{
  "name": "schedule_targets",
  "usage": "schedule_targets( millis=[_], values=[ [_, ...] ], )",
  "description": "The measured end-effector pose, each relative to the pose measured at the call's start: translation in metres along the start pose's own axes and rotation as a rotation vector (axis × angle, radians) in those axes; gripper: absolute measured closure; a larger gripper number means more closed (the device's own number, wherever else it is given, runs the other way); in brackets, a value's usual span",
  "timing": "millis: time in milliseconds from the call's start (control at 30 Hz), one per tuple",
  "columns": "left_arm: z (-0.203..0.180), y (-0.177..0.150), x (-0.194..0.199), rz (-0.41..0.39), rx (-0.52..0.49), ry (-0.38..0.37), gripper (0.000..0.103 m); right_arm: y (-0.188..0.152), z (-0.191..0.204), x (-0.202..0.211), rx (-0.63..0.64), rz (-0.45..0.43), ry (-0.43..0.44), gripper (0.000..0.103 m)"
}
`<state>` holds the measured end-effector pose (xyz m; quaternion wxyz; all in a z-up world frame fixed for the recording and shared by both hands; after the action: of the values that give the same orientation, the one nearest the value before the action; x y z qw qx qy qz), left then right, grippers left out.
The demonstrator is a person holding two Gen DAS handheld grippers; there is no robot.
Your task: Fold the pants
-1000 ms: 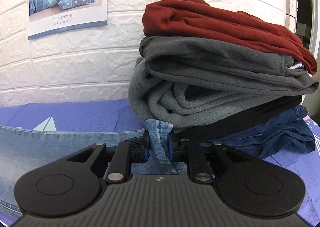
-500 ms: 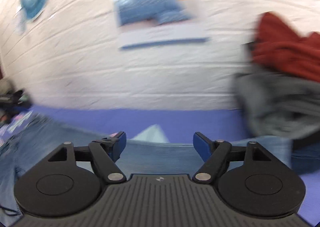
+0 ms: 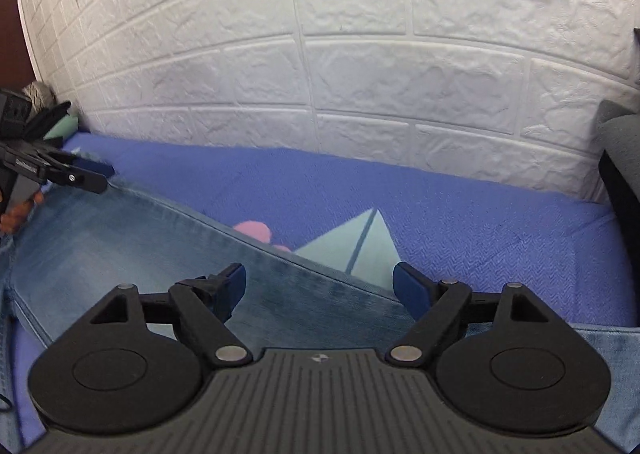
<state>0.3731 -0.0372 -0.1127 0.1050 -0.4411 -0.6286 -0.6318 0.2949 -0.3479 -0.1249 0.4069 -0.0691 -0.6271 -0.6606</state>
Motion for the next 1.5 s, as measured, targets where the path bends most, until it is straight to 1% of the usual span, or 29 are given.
schedule_targets(
  millis=[33,67,100,133,167,200,233,267,333,400,533,600,700,800,833,900,967,1033,1067,1133,1167,1200,1233,1267,1400,1467,1500],
  values=[
    [-0.001,-0.002,-0.002,0.004,-0.022,0.021,0.000,0.000,0.001,0.000,0.003,-0.003,-0.015,0.000],
    [-0.002,-0.005,-0.004,0.008,-0.065,0.072,0.009,-0.001,0.002,0.001,0.015,-0.003,-0.029,0.011],
    [-0.003,-0.007,-0.003,-0.006,-0.113,0.145,0.074,-0.002,0.003,0.003,0.026,-0.002,-0.039,0.042],
    [0.001,-0.010,0.000,-0.025,-0.116,0.189,0.097,-0.003,0.004,0.005,0.014,0.000,-0.035,0.070],
    [0.007,-0.011,0.003,-0.033,-0.066,0.181,0.103,-0.003,0.004,0.007,0.001,-0.002,-0.041,0.079],
    [0.014,-0.012,0.006,-0.041,-0.009,0.173,0.103,-0.003,0.005,0.008,-0.003,-0.003,-0.046,0.087],
    [0.019,-0.012,0.008,-0.047,0.043,0.153,0.103,-0.002,0.007,0.010,-0.007,-0.008,-0.053,0.089],
    [0.020,-0.012,0.011,-0.055,0.067,0.145,0.103,-0.001,0.009,0.014,-0.008,-0.016,-0.060,0.091],
    [0.015,-0.012,0.016,-0.068,0.066,0.141,0.103,0.004,0.015,0.023,-0.002,-0.037,-0.073,0.095],
    [0.011,-0.008,0.025,-0.092,0.078,0.153,0.103,0.011,0.023,0.038,0.005,-0.063,-0.088,0.096],
    [0.009,-0.001,0.061,-0.160,0.170,0.121,0.103,0.021,0.049,0.078,0.040,-0.116,-0.103,0.097],
    [0.005,-0.003,0.084,-0.196,0.193,0.106,0.103,0.021,0.067,0.100,0.060,-0.141,-0.105,0.097],
    [-0.004,-0.015,0.126,-0.252,0.237,0.080,0.103,0.011,0.097,0.138,0.085,-0.180,-0.106,0.097],
    [-0.011,-0.034,0.174,-0.311,0.265,0.078,0.103,-0.009,0.127,0.169,0.092,-0.192,-0.093,0.097],
    [-0.012,-0.043,0.189,-0.323,0.274,0.076,0.103,-0.019,0.137,0.176,0.091,-0.187,-0.083,0.097],
    [-0.017,-0.064,0.211,-0.321,0.289,0.068,0.103,-0.044,0.163,0.185,0.096,-0.171,-0.070,0.097],
    [-0.021,-0.089,0.223,-0.285,0.308,0.076,0.103,-0.072,0.182,0.186,0.085,-0.140,-0.063,0.097],
    [-0.022,-0.108,0.222,-0.237,0.345,0.087,0.103,-0.099,0.193,0.178,0.026,-0.103,-0.033,0.097],
    [-0.022,-0.116,0.219,-0.211,0.368,0.093,0.103,-0.111,0.197,0.173,-0.004,-0.086,-0.015,0.097],
    [-0.019,-0.123,0.212,-0.178,0.433,0.102,0.103,-0.132,0.203,0.163,-0.044,-0.054,-0.010,0.097],
    [-0.018,-0.125,0.209,-0.164,0.459,0.106,0.074,-0.139,0.205,0.158,-0.060,-0.043,-0.010,0.097],
    [-0.018,-0.126,0.207,-0.153,0.475,0.103,0.033,-0.143,0.207,0.157,-0.068,-0.041,-0.007,0.097],
    [-0.020,-0.124,0.206,-0.153,0.486,0.099,0.014,-0.145,0.208,0.158,-0.071,-0.045,-0.008,0.097],
    [-0.022,-0.121,0.205,-0.157,0.494,0.105,0.000,-0.146,0.209,0.159,-0.077,-0.052,-0.009,0.097],
    [-0.030,-0.103,0.197,-0.181,0.499,0.184,0.000,-0.149,0.208,0.163,-0.089,-0.062,-0.011,0.097],
    [-0.033,-0.092,0.181,-0.176,0.520,0.200,0.000,-0.154,0.209,0.163,-0.093,-0.061,-0.017,0.097],
    [-0.034,-0.087,0.170,-0.168,0.537,0.221,0.000,-0.157,0.210,0.162,-0.096,-0.059,-0.021,0.097]
  ],
)
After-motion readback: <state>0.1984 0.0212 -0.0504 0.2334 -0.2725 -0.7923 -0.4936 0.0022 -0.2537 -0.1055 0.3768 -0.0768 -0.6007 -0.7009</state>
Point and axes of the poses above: each gripper's, at about its wrist camera, not at the fingertips, and x roughly against the way its jaws point, z to its left, y to its top, the point moved 7 cm from there along -x, roughly the way its jaws point, and after that the axes turned 5 degrees about y, right-handed, at the moved point
